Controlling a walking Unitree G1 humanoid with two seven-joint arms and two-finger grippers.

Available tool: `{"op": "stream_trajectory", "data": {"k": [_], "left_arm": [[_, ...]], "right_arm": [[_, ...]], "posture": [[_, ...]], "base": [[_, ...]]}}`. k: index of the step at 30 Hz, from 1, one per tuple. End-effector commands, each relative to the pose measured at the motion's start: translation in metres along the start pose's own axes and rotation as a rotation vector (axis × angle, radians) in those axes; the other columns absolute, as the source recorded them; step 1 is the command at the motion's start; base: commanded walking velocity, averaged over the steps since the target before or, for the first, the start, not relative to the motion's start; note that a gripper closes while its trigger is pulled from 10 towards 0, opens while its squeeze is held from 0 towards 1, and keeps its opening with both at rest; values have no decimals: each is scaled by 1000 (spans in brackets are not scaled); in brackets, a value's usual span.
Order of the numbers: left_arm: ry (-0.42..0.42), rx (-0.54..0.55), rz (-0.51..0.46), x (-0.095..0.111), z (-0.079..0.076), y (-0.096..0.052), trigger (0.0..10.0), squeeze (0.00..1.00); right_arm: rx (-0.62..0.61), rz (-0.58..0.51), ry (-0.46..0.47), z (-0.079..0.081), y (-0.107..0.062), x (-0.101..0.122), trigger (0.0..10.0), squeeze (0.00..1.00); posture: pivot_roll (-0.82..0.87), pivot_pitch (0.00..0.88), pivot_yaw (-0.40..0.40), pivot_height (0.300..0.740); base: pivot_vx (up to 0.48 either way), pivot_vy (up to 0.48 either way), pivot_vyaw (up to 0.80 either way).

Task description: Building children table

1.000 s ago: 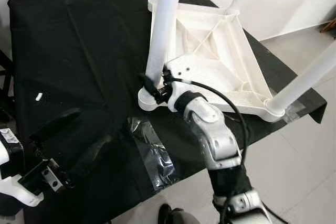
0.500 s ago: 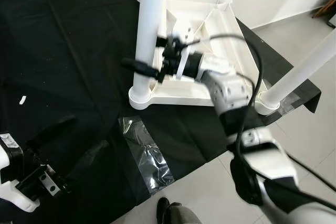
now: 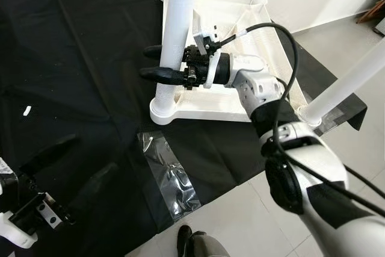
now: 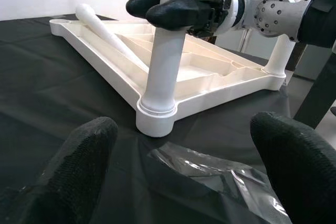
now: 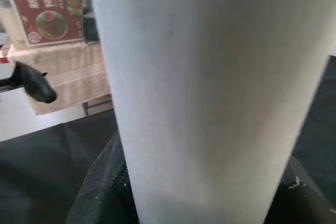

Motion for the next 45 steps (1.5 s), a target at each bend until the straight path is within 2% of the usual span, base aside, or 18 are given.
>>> {"op": "stream_trajectory", "data": {"k": [1, 6, 9, 11, 12, 13, 14, 15, 16, 17, 19, 29, 30, 34, 35, 40, 44, 45], "left_arm": [[15, 0, -16, 4, -2, 0, 10000, 0], [22, 3, -31, 6, -1, 2, 10000, 0], [31, 3, -44, 7, 0, 4, 10000, 0], [35, 4, -48, 8, 1, 4, 10000, 0], [35, 4, -48, 8, 1, 4, 10000, 0], [36, 6, -49, 8, 2, 4, 10000, 0], [36, 6, -49, 8, 2, 4, 10000, 0], [36, 7, -49, 8, 3, 4, 10000, 0], [35, 7, -48, 8, 4, 4, 10000, 0], [32, 4, -48, 7, 5, 5, 10000, 0], [28, 1, -49, 6, 5, 6, 10000, 0], [13, -18, -74, 4, 6, 14, 10000, 0], [16, -17, -74, 4, 7, 15, 10000, 0], [18, -17, -76, 4, 7, 15, 10000, 0], [18, -18, -75, 4, 7, 15, 10000, 0], [17, -19, -75, 4, 6, 15, 10000, 0], [15, -19, -75, 4, 4, 15, 10000, 0], [15, -20, -76, 4, 3, 15, 10000, 0]], "right_arm": [[49, 30, 37, 6, -1, -15, 0, 0], [27, 63, 34, 8, -5, -28, 0, 0], [-116, 87, 34, 7, -10, -46, 0, 0], [-389, 110, 76, 2, -10, -68, 0, 0], [-389, 110, 76, 2, -10, -68, 0, 0], [-685, 149, 113, 1, -17, -88, 0, 0], [-685, 149, 113, 1, -17, -88, 0, 0], [-899, 184, 130, 2, -26, -100, 0, 0], [-977, 220, 173, 29, -23, -117, 0, 0], [-1005, 228, 232, 55, -16, -125, 0, 0], [-998, 208, 299, 81, -7, -125, 0, 0], [-995, 155, 252, 70, 14, -99, 0, 0], [-1002, 157, 245, 67, 13, -97, 9098, 0], [-1041, 169, 238, 64, 10, -90, 10000, 0], [-1036, 150, 240, 62, 10, -85, 10000, 1000], [-956, 97, 211, 55, 9, -65, 10000, 1000], [-691, 19, 134, 40, 10, -43, 10000, 1000], [-546, 17, 84, 36, 8, -37, 10000, 267]], "posture": [[237, 273, -194, 740], [231, 268, -192, 740], [220, 261, -192, 740], [209, 258, -189, 740], [209, 258, -189, 740], [204, 260, -179, 740], [204, 260, -179, 740], [202, 261, -177, 740], [198, 263, -170, 740], [188, 262, -165, 740], [188, 262, -165, 740], [170, 232, -156, 740], [172, 230, -157, 740], [172, 229, -157, 740], [172, 229, -157, 740], [174, 232, -160, 740], [181, 237, -164, 740], [183, 241, -166, 740]], "base": [[0, 0, 0], [0, 0, 0], [0, 0, 0], [0, 0, 0], [0, 0, 0], [0, 0, 0], [0, 0, 0], [0, 0, 0], [0, 0, 0], [0, 0, 0], [0, 0, 0], [0, 0, 0], [0, 0, 0], [0, 0, 0], [0, 0, 0], [0, 0, 0], [0, 0, 0], [0, 0, 0]]}}
Point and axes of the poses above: a point about 5 cm out from each wrist's last joint towards the gripper, its own y axis pointing out of the wrist towards the gripper, its own x axis along the axis of the wrist's last joint, z = x × y, the point moved 2 cm from there along y, pointing out of the wrist towards the gripper, and after that the axes turned 1 degree about y, right-handed, at the moved point
